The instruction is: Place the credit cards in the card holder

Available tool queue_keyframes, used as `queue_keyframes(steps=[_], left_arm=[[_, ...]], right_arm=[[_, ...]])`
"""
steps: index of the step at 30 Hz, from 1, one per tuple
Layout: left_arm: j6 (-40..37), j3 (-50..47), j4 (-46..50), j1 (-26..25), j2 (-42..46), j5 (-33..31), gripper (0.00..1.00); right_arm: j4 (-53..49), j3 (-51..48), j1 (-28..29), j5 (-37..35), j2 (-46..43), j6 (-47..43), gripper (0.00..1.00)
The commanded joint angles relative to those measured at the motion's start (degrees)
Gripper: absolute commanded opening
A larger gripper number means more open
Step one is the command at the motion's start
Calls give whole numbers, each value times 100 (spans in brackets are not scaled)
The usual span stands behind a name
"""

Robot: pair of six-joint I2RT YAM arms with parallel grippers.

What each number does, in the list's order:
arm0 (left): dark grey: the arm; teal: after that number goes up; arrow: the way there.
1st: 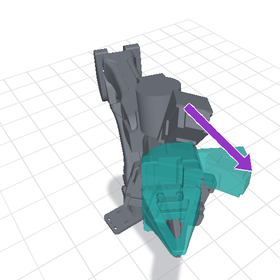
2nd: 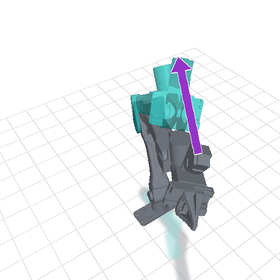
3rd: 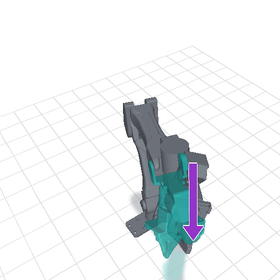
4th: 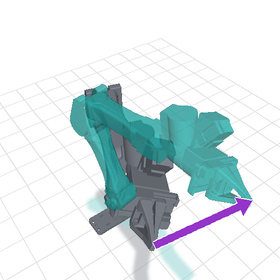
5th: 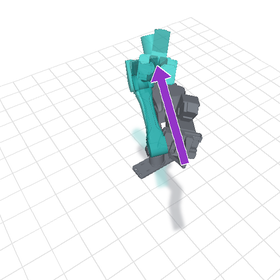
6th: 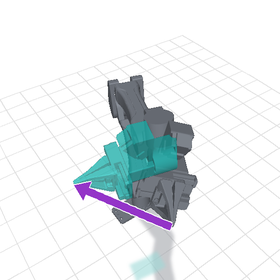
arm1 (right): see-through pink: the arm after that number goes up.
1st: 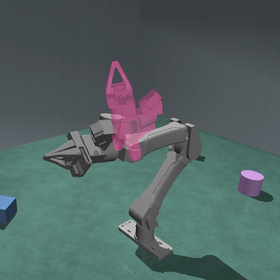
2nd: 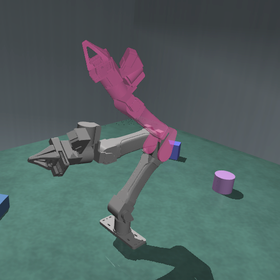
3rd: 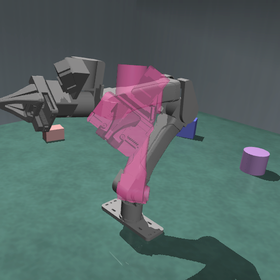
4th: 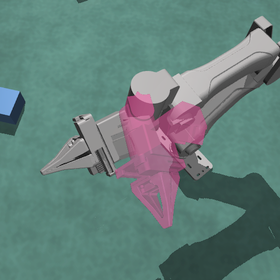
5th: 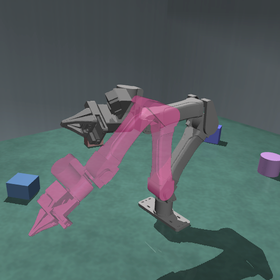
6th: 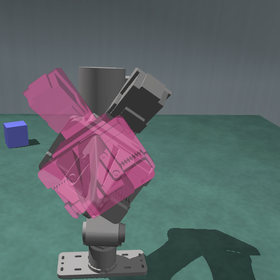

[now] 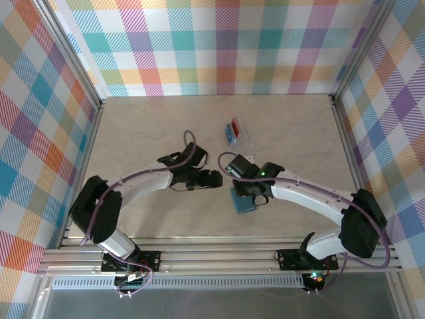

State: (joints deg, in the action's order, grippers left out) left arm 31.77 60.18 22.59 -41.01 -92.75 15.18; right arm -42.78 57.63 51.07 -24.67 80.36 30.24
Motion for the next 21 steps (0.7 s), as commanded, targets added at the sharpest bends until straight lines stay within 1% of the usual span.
queue_keyframes(steps=[1, 4, 7, 16, 21], left_arm=[[-159, 521, 209, -303, -564, 100, 78], [-258, 930, 388, -510, -1071, -23, 78], [-326, 1090, 423, -592, -1418, -70, 77], [-430, 1127, 343, -662, -1872, -136, 76], [-454, 1127, 317, -685, -2019, -126, 76]], right_arm=[[-300, -346, -87, -57, -50, -261, 50], [-19, -521, -148, 161, -35, -376, 48], [110, -522, -171, 217, 121, -435, 46], [268, -515, -385, 217, 491, -528, 36], [244, -524, -447, 67, 526, -498, 30]])
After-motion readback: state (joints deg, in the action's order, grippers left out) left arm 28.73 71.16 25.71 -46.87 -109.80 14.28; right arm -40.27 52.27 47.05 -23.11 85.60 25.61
